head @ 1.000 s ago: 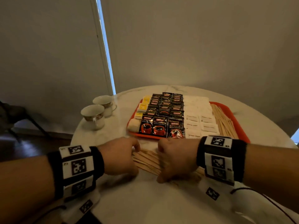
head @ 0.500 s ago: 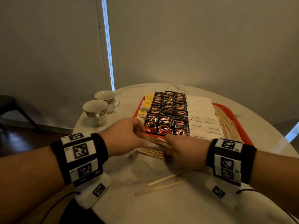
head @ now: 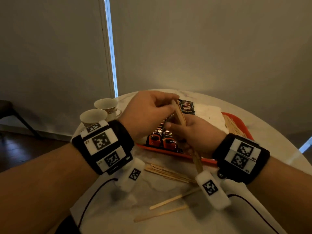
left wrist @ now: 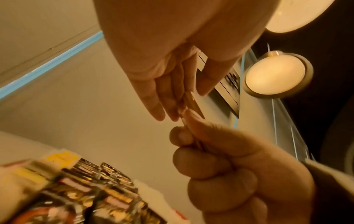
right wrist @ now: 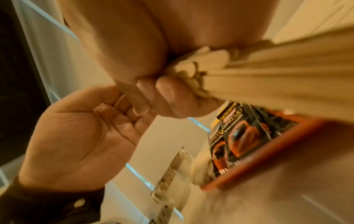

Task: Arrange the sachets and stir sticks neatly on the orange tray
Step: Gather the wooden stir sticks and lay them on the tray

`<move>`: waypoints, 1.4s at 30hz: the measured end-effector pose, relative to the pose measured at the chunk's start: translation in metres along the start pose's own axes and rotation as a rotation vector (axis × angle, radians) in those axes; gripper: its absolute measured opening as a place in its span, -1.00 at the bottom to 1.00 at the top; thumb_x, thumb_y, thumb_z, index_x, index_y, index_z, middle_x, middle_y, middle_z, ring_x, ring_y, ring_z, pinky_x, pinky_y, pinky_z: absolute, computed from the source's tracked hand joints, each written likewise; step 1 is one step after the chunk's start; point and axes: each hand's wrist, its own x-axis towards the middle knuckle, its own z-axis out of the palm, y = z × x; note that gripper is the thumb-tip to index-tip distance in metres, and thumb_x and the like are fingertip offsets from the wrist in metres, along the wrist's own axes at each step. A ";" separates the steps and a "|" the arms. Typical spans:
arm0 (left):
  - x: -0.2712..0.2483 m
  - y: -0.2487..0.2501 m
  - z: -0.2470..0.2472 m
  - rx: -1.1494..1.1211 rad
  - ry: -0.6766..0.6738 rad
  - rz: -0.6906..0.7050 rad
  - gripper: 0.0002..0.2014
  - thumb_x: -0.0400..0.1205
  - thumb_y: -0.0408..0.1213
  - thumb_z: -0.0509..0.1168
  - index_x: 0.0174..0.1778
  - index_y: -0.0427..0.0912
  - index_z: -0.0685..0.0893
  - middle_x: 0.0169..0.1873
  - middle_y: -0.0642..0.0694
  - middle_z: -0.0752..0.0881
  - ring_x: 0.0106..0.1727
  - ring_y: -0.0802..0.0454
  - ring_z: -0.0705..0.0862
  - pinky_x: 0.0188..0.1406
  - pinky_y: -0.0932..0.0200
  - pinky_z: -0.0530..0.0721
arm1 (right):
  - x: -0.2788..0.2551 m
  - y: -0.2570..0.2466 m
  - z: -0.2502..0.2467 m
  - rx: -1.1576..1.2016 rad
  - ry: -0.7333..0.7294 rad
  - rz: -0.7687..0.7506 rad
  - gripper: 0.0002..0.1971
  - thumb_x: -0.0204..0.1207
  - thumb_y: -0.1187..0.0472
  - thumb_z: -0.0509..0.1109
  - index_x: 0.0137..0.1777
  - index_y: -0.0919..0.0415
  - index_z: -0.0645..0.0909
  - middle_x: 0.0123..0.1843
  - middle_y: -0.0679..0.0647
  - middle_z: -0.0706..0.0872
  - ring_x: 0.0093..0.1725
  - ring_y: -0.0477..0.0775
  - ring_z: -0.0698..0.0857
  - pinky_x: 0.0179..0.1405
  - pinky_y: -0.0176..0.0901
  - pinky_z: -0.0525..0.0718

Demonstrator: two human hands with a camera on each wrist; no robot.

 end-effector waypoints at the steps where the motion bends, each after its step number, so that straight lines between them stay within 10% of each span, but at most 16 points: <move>1: 0.008 0.003 0.003 -0.107 -0.001 -0.016 -0.71 0.69 -0.25 0.42 0.33 -0.05 0.81 0.11 0.00 0.89 0.20 0.07 0.84 0.34 -0.06 0.76 | 0.002 -0.002 -0.003 0.081 0.029 -0.002 -0.71 0.71 -0.04 0.36 -0.11 0.15 0.50 -0.44 0.03 0.48 -0.55 0.02 0.40 -0.57 -0.14 0.47; 8: 0.054 -0.020 0.030 -0.668 -0.175 -0.441 -0.32 0.78 0.29 0.10 0.36 -0.28 0.72 0.19 -0.32 0.83 0.14 -0.23 0.82 0.31 -0.23 0.74 | 0.019 -0.027 -0.033 0.541 0.231 -0.368 -0.53 0.52 -0.21 0.40 -0.46 0.04 0.39 -0.53 0.01 0.29 -0.61 -0.01 0.21 -0.62 -0.25 0.24; 16: 0.063 -0.050 0.056 -0.921 -0.385 -0.621 0.01 0.66 0.55 -0.11 0.19 -0.37 0.82 0.10 -0.40 0.80 0.14 -0.31 0.80 0.43 -0.28 0.62 | 0.048 -0.033 -0.039 0.440 0.321 -0.683 -0.42 0.40 -0.28 0.48 -0.39 0.21 0.36 -0.56 -0.02 0.40 -0.62 0.06 0.37 -0.55 -0.17 0.42; 20: 0.064 -0.055 0.049 -1.047 -0.297 -0.600 -0.10 0.72 0.47 -0.03 0.27 -0.35 0.80 0.14 -0.36 0.79 0.18 -0.28 0.80 0.15 -0.18 0.81 | 0.064 -0.010 -0.027 0.352 0.316 -0.593 -0.58 0.55 -0.03 0.52 -0.32 0.24 0.49 -0.51 0.06 0.54 -0.49 0.24 0.52 -0.40 0.15 0.61; 23: 0.063 -0.055 0.053 -0.996 -0.231 -0.508 -0.06 0.79 0.35 -0.10 -0.50 -0.34 0.79 -0.49 -0.16 0.75 -0.43 -0.04 0.80 -0.40 0.14 0.77 | 0.073 0.002 -0.019 0.265 0.289 -0.511 -0.63 0.60 0.00 0.51 -0.28 0.26 0.55 -0.49 0.14 0.59 -0.47 0.43 0.56 -0.38 0.35 0.64; 25: 0.064 -0.061 0.053 -1.017 -0.235 -0.493 -0.11 0.78 0.36 -0.05 -0.43 -0.29 0.82 -0.43 -0.14 0.74 -0.36 -0.04 0.79 -0.25 0.09 0.81 | 0.077 0.002 -0.016 0.256 0.290 -0.469 -0.61 0.62 0.00 0.51 -0.28 0.27 0.54 -0.54 0.15 0.53 -0.54 0.30 0.51 -0.47 0.20 0.59; 28: 0.062 -0.062 0.043 -1.005 -0.232 -0.443 -0.23 0.70 0.46 0.04 0.21 -0.14 0.86 0.18 -0.24 0.76 0.32 -0.24 0.69 0.51 -0.26 0.58 | 0.078 0.000 -0.018 0.308 0.233 -0.388 -0.67 0.64 0.11 0.46 -0.18 0.38 0.53 -0.55 0.14 0.41 -0.63 0.09 0.37 -0.61 -0.15 0.40; 32: 0.061 -0.059 0.033 -0.848 -0.157 -0.153 -0.18 0.52 0.42 0.38 0.39 -0.28 0.72 0.38 -0.29 0.75 0.47 -0.28 0.68 0.51 -0.27 0.61 | 0.075 0.005 -0.026 0.044 -0.042 -0.144 -0.77 0.66 0.26 0.46 -0.01 0.49 0.61 -0.49 0.12 0.50 -0.60 0.02 0.44 -0.63 -0.21 0.46; 35: 0.055 -0.050 0.031 -0.617 -0.145 -0.020 -0.67 0.57 0.12 0.45 -0.09 -0.09 0.84 0.30 -0.25 0.80 0.42 -0.19 0.73 0.51 -0.23 0.61 | 0.070 0.010 -0.023 -0.045 -0.169 -0.005 -0.80 0.61 0.30 0.46 0.06 0.48 0.62 -0.47 0.13 0.52 -0.56 0.04 0.47 -0.56 -0.18 0.48; 37: 0.050 -0.045 0.033 -0.521 -0.097 -0.035 -0.58 0.67 0.09 0.29 -0.44 -0.08 0.63 0.11 -0.29 0.87 0.24 -0.17 0.83 0.33 -0.18 0.70 | 0.066 0.010 -0.019 0.014 -0.185 0.020 -0.92 0.57 0.30 0.50 -0.02 0.33 0.71 -0.47 0.18 0.52 -0.54 0.07 0.47 -0.54 -0.18 0.48; 42: 0.053 -0.041 0.028 -0.807 0.088 -0.058 -0.44 0.78 0.13 0.17 -0.48 -0.14 0.50 -0.31 -0.30 0.79 0.19 -0.40 0.83 0.18 -0.38 0.78 | 0.060 0.006 -0.025 0.416 -0.150 0.002 -0.76 0.44 0.04 0.61 0.04 0.10 0.77 -0.21 0.33 0.70 -0.42 0.11 0.65 -0.49 -0.16 0.68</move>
